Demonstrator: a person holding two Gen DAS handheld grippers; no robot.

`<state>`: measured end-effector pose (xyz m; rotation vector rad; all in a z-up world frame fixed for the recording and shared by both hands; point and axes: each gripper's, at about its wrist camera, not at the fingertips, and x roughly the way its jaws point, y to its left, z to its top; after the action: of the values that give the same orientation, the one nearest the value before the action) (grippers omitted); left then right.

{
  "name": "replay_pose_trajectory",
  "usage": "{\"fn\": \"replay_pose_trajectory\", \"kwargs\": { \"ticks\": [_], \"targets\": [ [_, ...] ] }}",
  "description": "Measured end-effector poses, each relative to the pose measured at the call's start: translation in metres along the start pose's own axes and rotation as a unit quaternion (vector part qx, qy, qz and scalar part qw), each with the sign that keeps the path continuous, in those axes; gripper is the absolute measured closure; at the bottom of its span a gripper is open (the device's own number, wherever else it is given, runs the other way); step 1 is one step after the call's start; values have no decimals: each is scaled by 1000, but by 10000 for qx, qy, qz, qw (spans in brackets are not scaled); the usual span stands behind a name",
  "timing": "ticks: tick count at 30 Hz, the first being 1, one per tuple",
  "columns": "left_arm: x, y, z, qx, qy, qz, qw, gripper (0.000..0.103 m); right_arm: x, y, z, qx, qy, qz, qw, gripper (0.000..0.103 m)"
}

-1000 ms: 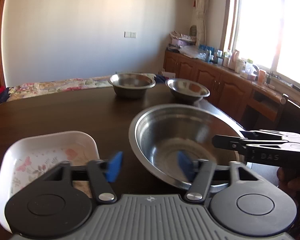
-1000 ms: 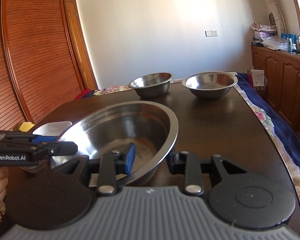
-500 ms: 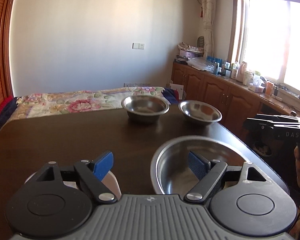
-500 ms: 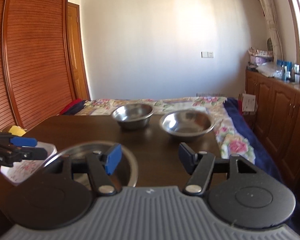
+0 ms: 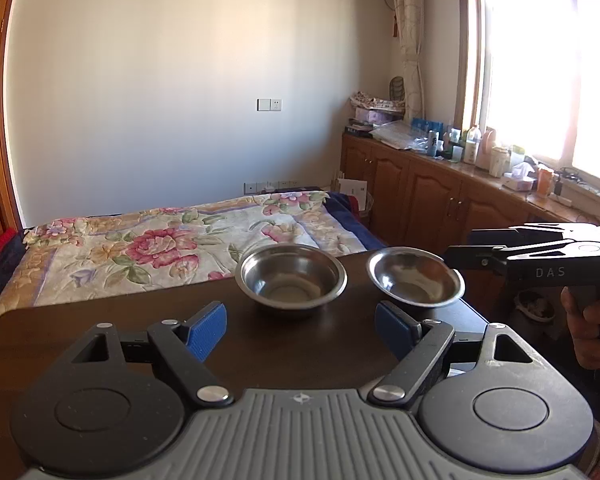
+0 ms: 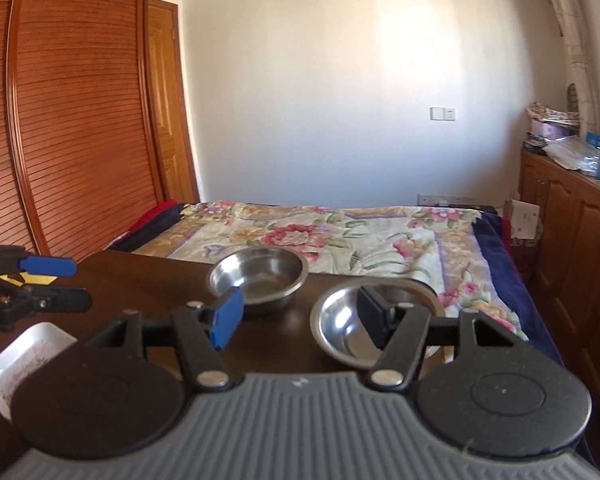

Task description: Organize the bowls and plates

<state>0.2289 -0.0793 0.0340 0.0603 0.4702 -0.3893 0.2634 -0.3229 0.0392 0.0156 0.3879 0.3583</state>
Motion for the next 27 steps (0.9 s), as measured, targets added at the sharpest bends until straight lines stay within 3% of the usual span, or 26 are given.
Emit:
{"fn": "replay_pose_trajectory", "kwargs": {
  "ticks": [11, 18, 27],
  "targets": [
    [57, 18, 22, 34, 248, 148, 9996, 19, 60, -5, 17, -120, 466, 346, 9982, 40],
    [90, 25, 24, 33, 479, 66, 9988, 24, 92, 0, 24, -198, 759, 551, 9954, 46],
    [120, 38, 24, -169, 709, 7, 9973, 33, 127, 3, 26, -449, 1064, 444, 9923, 55]
  ]
}}
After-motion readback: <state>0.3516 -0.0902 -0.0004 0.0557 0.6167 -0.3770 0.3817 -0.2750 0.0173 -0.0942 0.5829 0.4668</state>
